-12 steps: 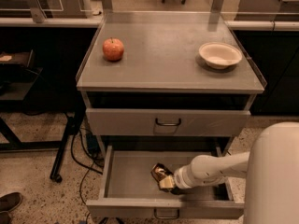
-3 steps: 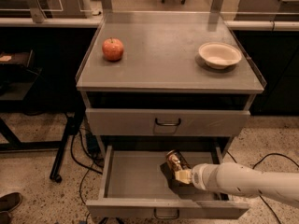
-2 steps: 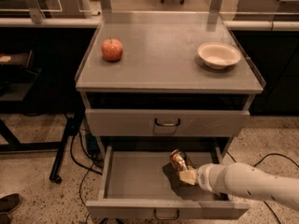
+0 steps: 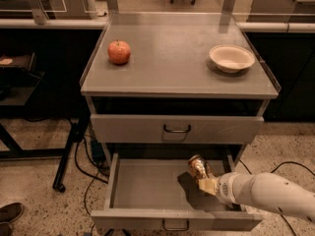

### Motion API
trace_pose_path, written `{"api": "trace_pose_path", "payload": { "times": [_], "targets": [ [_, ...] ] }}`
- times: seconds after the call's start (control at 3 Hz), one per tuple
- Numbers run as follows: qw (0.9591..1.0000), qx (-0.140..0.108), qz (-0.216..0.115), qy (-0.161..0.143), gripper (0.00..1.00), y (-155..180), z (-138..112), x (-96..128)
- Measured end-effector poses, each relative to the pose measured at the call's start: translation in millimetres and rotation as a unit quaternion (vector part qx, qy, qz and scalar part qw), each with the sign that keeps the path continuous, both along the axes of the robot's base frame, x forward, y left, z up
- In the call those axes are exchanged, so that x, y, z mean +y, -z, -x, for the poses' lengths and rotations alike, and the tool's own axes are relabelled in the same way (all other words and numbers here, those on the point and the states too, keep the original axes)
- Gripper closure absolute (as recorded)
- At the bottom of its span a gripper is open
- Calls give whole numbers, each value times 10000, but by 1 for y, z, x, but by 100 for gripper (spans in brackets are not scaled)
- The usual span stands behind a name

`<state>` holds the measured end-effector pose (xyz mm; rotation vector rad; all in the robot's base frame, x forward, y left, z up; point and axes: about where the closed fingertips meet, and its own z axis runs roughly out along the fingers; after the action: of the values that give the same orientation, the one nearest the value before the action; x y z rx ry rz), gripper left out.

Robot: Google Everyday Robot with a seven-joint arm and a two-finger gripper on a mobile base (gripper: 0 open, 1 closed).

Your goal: Pick orange can from middle drawer and place on counter

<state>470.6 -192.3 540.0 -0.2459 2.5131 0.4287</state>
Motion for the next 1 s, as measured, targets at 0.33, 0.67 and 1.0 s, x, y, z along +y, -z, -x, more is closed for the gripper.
{"api": "trace_pose_path", "payload": {
  "times": [0.33, 0.67, 1.0],
  "targets": [
    [9999, -125, -60, -87, 100, -9, -3, 7],
    [9999, -90, 17, 92, 100, -41, 4, 2],
    [9983, -433, 279, 260, 100, -104, 8, -11]
  ]
}}
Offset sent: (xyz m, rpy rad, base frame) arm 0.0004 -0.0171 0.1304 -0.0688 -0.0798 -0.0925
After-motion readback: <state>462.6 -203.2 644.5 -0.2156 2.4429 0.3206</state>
